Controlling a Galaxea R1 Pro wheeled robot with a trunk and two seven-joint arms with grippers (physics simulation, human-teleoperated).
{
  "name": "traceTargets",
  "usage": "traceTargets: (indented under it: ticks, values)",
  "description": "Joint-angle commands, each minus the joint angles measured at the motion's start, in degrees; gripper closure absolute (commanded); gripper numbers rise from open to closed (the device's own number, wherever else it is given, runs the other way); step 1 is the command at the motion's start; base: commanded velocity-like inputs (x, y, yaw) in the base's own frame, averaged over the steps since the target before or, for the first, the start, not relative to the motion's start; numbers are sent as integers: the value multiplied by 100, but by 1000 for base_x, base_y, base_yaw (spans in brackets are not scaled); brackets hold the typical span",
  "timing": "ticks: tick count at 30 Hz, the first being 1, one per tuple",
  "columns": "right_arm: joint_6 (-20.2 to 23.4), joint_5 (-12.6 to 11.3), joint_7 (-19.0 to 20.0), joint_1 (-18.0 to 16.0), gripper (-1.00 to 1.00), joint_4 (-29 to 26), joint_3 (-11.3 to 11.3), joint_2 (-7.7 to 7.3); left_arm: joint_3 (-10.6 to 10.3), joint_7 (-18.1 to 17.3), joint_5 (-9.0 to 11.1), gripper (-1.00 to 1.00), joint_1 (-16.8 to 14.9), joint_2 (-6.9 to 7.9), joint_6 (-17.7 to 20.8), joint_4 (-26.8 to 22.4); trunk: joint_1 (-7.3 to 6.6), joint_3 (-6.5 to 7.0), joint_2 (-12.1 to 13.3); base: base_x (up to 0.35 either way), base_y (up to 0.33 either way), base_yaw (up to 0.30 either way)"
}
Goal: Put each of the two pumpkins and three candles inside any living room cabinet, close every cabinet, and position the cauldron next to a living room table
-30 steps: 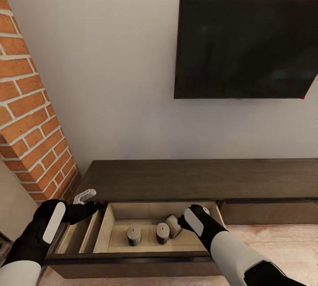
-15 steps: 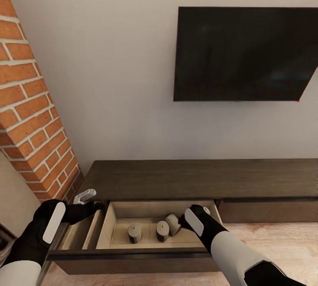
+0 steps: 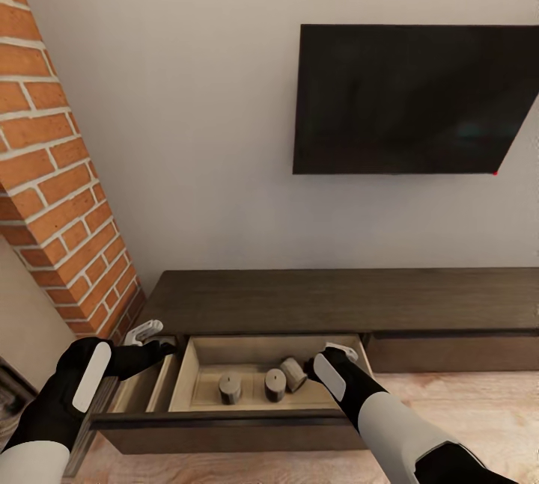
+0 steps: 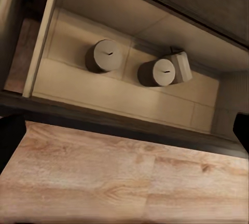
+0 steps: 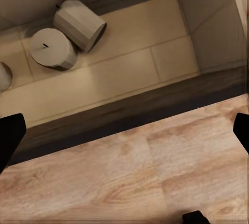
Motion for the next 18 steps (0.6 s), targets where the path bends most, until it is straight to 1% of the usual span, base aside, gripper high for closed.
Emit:
traceTargets:
  ticks: [1,8,11,18]
  values:
    - [-2,-1,0,0,-100,0,0,-1,0,0,-2,-100,0,0,0,0,-23,18,42,-77,0,0]
    - [-5,0,0,0,-100,1,0,-1,0,0,-2,-100,0,0,0,0,-176,144,322,-54,0,0]
    - [-5,0,0,0,-100,0,0,-2,0,0,-2,-100,0,0,-1,0,-242,198,443,-247,0,0]
    - [-6,0,0,0,-100,5,0,-3,0,0,-2,-100,0,0,0,0,-396,324,723,-310,0,0]
